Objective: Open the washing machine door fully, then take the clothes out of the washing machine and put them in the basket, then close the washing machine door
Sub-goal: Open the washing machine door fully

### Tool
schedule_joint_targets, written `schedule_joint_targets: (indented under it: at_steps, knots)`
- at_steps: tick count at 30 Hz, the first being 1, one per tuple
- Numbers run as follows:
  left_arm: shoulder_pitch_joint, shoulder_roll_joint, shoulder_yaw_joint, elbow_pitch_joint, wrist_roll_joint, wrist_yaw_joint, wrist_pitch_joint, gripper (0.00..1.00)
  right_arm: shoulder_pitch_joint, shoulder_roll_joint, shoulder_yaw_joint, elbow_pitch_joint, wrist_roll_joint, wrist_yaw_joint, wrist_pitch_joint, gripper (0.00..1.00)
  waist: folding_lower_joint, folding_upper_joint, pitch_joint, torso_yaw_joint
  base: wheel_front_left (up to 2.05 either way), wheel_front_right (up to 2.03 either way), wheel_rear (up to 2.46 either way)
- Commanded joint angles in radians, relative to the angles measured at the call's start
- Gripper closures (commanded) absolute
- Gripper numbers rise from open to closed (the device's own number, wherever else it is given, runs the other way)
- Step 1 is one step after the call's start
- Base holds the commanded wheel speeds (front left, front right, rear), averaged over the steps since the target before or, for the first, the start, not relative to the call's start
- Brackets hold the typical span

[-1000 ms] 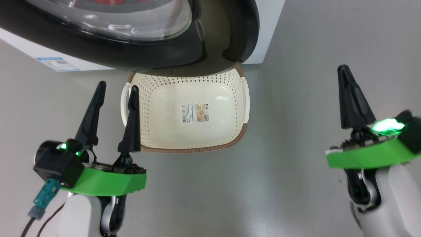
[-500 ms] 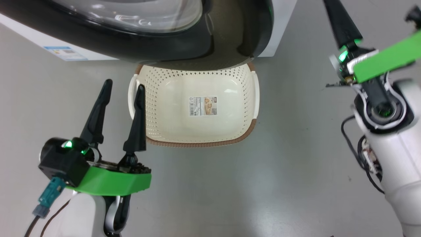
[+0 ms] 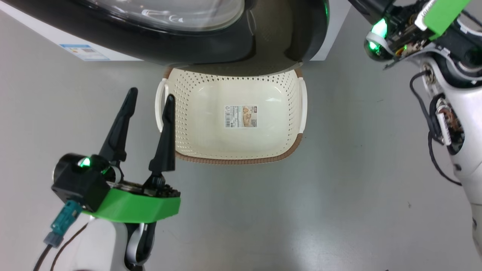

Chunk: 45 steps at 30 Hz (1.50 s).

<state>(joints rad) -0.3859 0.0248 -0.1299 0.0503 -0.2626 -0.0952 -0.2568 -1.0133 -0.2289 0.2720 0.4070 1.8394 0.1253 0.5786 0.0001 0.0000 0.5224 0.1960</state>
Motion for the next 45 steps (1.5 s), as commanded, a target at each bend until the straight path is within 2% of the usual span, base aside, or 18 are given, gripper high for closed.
schedule_joint_targets:
  at_steps: [1, 7, 19, 28, 35, 45]
  knots:
    - [-0.008, 0.025, 0.026, -0.030, 0.006, 0.009, -0.005, 0.00, -0.022, 0.010, 0.013, -0.012, -0.005, 0.005, 0.036, 1.00, 0.0000, 0.0000, 0.005, 0.005, 0.00, 0.00, 0.00]
    - [-0.010, 0.025, 0.026, -0.027, 0.003, 0.015, -0.005, 0.00, -0.035, 0.006, 0.042, -0.018, -0.049, 0.005, 0.122, 1.00, 0.0000, 0.0000, 0.000, 0.016, 0.00, 0.00, 0.00]
    - [0.020, 0.025, 0.027, -0.016, -0.008, 0.028, -0.005, 0.00, 0.100, 0.027, 0.060, -0.094, -0.118, 0.005, 0.178, 1.00, 0.0000, 0.0000, -0.082, 0.048, 0.00, 0.00, 0.00]
    - [0.071, 0.025, 0.038, -0.004, -0.015, 0.033, -0.005, 0.00, 0.233, 0.052, 0.088, -0.123, -0.173, 0.005, 0.190, 1.00, 0.0000, 0.0000, -0.174, 0.088, 0.00, 0.00, 0.00]
    - [0.115, 0.025, 0.051, 0.013, -0.007, 0.030, -0.005, 0.00, 0.341, 0.090, 0.105, -0.141, -0.212, 0.005, 0.158, 1.00, 0.0000, 0.0000, -0.267, 0.123, 0.00, 0.00, 0.00]
    - [0.179, 0.025, 0.067, 0.038, 0.021, 0.021, -0.005, 0.00, 0.460, 0.148, 0.135, -0.126, -0.203, 0.005, 0.149, 1.00, 0.0000, 0.0000, -0.383, 0.180, 0.00, 0.00, 0.00]
